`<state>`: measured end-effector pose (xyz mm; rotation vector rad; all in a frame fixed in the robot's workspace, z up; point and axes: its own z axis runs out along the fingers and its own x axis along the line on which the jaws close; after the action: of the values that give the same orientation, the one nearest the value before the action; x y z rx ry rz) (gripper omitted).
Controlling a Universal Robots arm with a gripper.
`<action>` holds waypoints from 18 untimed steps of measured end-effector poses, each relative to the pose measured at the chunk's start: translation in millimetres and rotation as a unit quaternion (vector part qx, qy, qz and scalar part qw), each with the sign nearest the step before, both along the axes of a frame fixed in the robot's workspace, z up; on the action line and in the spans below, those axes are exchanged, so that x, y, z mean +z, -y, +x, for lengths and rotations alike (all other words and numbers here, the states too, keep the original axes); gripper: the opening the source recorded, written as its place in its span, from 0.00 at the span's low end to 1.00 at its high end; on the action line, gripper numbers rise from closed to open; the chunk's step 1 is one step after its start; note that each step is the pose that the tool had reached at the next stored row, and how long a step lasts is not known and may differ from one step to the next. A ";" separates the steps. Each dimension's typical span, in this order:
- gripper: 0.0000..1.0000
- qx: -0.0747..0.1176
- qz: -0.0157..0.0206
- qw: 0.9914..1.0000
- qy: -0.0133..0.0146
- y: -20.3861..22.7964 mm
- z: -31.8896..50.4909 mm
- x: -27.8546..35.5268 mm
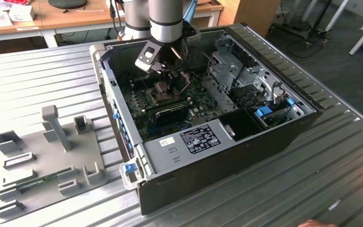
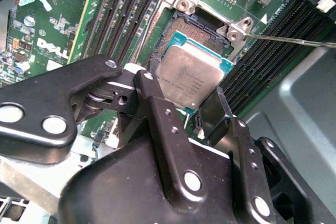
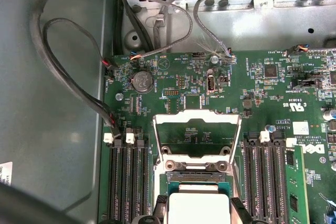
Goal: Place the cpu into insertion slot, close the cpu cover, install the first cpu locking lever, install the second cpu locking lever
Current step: 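Place the cpu into insertion slot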
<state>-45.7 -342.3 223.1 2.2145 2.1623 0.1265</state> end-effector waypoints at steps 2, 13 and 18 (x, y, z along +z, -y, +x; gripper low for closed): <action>0.54 0.000 0.000 1.000 0.000 -0.1 0.0 -0.6; 0.54 0.012 0.000 1.000 0.001 0.0 -0.2 -11.3; 0.54 0.013 0.000 1.000 0.001 0.0 -1.3 -17.5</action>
<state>-46.9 -342.3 205.6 2.1864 2.1910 0.1288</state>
